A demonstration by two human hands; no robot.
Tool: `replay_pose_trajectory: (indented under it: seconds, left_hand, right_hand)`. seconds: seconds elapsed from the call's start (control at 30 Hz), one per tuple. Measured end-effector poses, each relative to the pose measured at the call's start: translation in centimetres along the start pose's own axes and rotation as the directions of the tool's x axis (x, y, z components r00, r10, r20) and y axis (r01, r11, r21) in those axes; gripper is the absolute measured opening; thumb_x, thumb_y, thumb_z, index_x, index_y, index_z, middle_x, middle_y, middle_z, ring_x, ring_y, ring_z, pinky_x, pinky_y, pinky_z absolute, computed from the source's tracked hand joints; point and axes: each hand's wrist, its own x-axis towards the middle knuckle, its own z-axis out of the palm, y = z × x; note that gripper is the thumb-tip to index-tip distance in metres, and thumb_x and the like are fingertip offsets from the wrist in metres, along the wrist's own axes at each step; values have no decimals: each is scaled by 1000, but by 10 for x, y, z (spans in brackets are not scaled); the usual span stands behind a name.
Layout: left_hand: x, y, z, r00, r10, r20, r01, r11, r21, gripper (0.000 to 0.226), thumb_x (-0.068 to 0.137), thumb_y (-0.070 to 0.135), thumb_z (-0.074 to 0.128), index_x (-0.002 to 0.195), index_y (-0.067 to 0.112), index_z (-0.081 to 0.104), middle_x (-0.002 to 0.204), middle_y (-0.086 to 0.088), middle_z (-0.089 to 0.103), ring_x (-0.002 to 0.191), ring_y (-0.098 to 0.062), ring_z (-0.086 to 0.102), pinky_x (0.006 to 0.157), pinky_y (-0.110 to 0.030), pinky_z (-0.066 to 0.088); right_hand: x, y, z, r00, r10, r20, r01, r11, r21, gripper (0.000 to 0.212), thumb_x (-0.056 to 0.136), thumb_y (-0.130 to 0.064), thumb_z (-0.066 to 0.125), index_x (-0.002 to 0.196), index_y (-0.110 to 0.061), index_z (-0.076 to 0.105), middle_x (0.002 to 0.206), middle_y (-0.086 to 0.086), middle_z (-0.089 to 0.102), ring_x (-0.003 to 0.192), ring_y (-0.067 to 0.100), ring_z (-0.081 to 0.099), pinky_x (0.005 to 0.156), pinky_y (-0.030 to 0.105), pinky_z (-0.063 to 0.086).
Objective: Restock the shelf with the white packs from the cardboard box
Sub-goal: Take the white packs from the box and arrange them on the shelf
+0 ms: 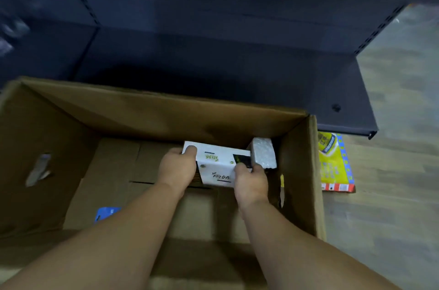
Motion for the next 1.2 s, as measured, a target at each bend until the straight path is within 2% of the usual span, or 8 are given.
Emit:
replay_pose_trajectory:
  seconds: [0.1,0.23,0.3,0.43,0.67,0.9,1.07,1.2]
  left_hand:
    - [-20,23,-17,998,52,-34,-54,997,-54,15,93,28,53,79,23,56,84,2,64,78,-15,60,70,-29,43]
    - [-44,50,-40,987,154,-52,-159,982,-100,15,93,31,54,92,20,64,89,-2,70,81,-18,67,68,-31,54]
    - [-55,63,-52,981,189,-50,-194,975,-106,24,90,41,54,102,23,64,103,-6,67,85,-20,68,74,-36,57]
    - [-75,84,-75,964,258,-57,-263,957,-125,25,94,41,53,108,23,64,106,-5,67,90,-21,67,84,-42,57]
    - [-110,104,-130,915,398,-69,-404,901,-158,21,100,36,49,97,24,67,90,4,72,87,-17,67,84,-37,55]
    - [-150,110,-210,856,509,-89,-517,843,-149,25,100,38,46,96,25,67,88,4,72,86,-16,68,80,-35,55]
    - [-187,130,-273,781,604,-158,-622,773,-122,27,99,39,43,89,26,65,87,3,70,85,-15,65,81,-35,53]
    - [-217,145,-311,721,662,-206,-690,714,-119,30,99,39,42,88,23,64,85,2,70,82,-16,64,78,-36,53]
  right_hand:
    - [-12,-22,0,994,-104,-35,103,994,-27,12,89,-35,59,83,-25,58,95,3,65,95,28,63,87,40,53]
    - [-40,-50,8,975,-221,-36,221,975,-5,56,69,-74,48,103,-31,60,105,0,65,100,24,64,86,43,57]
    - [-53,-65,9,964,-265,-34,265,964,-5,70,63,-81,42,113,-34,57,107,-1,64,98,22,65,84,43,58]
    - [-83,-102,5,930,-359,-76,358,933,-31,50,85,-65,54,119,-28,58,113,0,56,100,24,61,86,43,56]
    - [-130,-126,23,873,-474,-116,480,877,32,59,63,-83,42,105,-42,55,111,-3,59,105,27,62,86,47,56]
    - [-213,-141,38,800,-583,-141,595,802,54,33,92,-55,54,115,-31,55,106,-8,44,106,24,57,86,46,57]
    - [-278,-172,52,719,-680,-144,693,717,69,41,91,-56,52,122,-30,56,107,-6,43,107,24,55,89,47,55]
    - [-322,-195,58,653,-743,-146,757,643,115,32,91,-56,52,112,-32,56,101,-10,41,106,24,54,88,46,55]
